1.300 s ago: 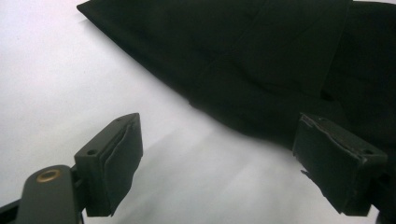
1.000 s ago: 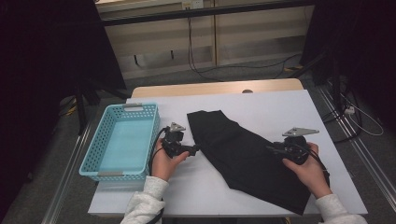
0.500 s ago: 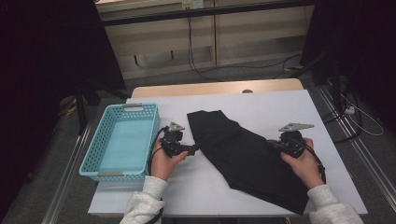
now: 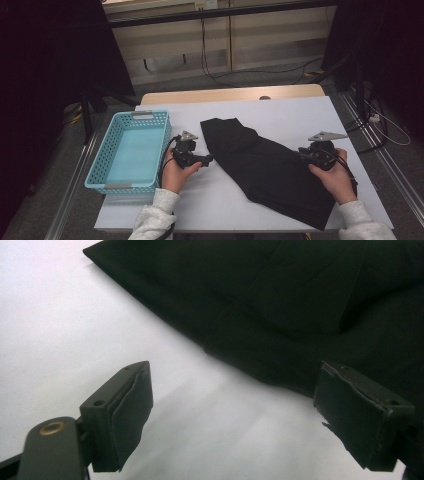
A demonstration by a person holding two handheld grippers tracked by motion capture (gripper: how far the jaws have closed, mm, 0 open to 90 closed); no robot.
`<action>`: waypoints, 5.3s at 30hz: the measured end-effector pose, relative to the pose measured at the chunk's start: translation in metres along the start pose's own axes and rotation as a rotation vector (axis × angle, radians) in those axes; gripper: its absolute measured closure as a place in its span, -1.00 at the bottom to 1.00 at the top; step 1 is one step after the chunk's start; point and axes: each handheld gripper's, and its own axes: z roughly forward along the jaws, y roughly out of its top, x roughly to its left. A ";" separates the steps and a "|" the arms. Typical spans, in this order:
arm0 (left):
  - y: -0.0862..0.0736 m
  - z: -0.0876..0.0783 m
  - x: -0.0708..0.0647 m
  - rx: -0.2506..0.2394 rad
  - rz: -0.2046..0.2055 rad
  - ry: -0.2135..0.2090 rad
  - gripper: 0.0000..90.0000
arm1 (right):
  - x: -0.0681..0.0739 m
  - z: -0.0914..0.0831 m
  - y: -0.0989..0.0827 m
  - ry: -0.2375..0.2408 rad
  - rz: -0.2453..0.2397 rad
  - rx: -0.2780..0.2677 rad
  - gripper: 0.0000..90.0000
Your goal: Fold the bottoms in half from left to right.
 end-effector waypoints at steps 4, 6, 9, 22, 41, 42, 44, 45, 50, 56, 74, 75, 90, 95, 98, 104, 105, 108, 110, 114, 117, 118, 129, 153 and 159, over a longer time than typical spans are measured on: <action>0.001 0.000 -0.001 -0.002 0.002 0.001 -0.64 | 0.000 -0.012 -0.006 0.010 -0.004 -0.006 0.58; 0.001 0.000 -0.001 0.000 0.003 0.001 -0.64 | 0.005 -0.015 -0.011 0.033 -0.013 0.012 0.57; 0.001 0.000 -0.002 0.001 0.003 -0.005 -0.64 | 0.016 -0.020 -0.023 0.062 -0.014 0.020 0.57; 0.001 0.000 -0.004 0.001 0.012 -0.014 -0.64 | 0.034 -0.041 -0.047 0.077 -0.098 0.114 0.48; 0.002 0.002 -0.004 0.001 0.008 -0.009 -0.64 | -0.010 -0.023 -0.026 -0.033 -0.005 0.016 -0.02; 0.002 0.003 -0.004 0.001 0.005 -0.010 -0.64 | -0.010 -0.020 -0.025 -0.035 0.001 0.021 -0.02; 0.001 0.002 -0.002 0.008 0.008 -0.010 -0.64 | -0.011 -0.015 -0.023 -0.038 0.004 0.026 -0.01; 0.001 0.002 -0.002 0.008 0.005 -0.010 -0.64 | -0.011 -0.013 -0.022 -0.042 0.004 0.030 -0.01; 0.001 0.001 -0.001 0.001 0.002 -0.008 -0.65 | -0.015 -0.006 -0.024 -0.037 0.048 0.048 0.01; 0.001 0.002 -0.002 0.004 0.005 -0.007 -0.65 | -0.014 -0.009 -0.025 -0.010 0.040 0.063 0.42; 0.002 0.001 0.002 -0.008 -0.014 0.007 -0.66 | -0.023 -0.021 -0.030 0.056 0.021 0.092 0.96; 0.002 0.001 0.003 -0.012 -0.018 0.013 -0.66 | -0.026 -0.023 -0.031 0.052 0.024 0.092 0.96; 0.022 0.026 0.019 0.001 -0.066 0.075 -0.67 | -0.039 -0.034 -0.037 0.023 0.014 0.091 0.91; 0.034 0.034 0.032 -0.006 -0.101 0.101 -0.64 | -0.036 -0.034 -0.033 0.023 0.017 0.057 0.52; 0.042 0.040 0.037 -0.014 -0.096 0.126 -0.60 | -0.035 -0.035 -0.031 0.024 0.015 0.039 0.36; 0.050 0.054 0.049 -0.001 -0.126 0.145 -0.48 | -0.030 -0.035 -0.029 0.027 0.010 0.017 0.09; 0.050 0.055 0.050 0.002 -0.126 0.148 -0.44 | -0.029 -0.035 -0.028 0.036 0.007 0.011 0.07; 0.049 0.060 0.056 0.006 -0.132 0.154 -0.28 | -0.026 -0.035 -0.026 0.041 0.006 0.006 0.00; 0.048 0.065 0.057 0.023 -0.126 0.154 -0.20 | -0.023 -0.034 -0.025 0.047 -0.003 0.001 -0.01; 0.049 0.064 0.059 0.037 -0.103 0.152 0.10 | -0.019 -0.034 -0.024 0.054 -0.016 0.001 0.00; 0.050 0.060 0.061 0.056 -0.106 0.103 0.57 | -0.016 -0.033 -0.022 0.057 -0.022 -0.004 -0.01; 0.049 0.060 0.061 0.051 -0.112 0.080 0.74 | -0.015 -0.033 -0.022 0.060 -0.025 -0.006 0.00; 0.039 0.035 0.060 0.085 -0.168 0.095 1.00 | -0.010 -0.032 -0.020 0.071 -0.042 -0.005 -0.02; 0.057 0.069 0.052 0.064 -0.094 0.091 0.93 | 0.000 -0.030 -0.019 0.100 -0.056 -0.020 -0.20; 0.056 0.044 0.047 0.094 -0.123 0.112 0.97 | 0.001 -0.029 -0.019 0.107 -0.057 -0.018 -0.20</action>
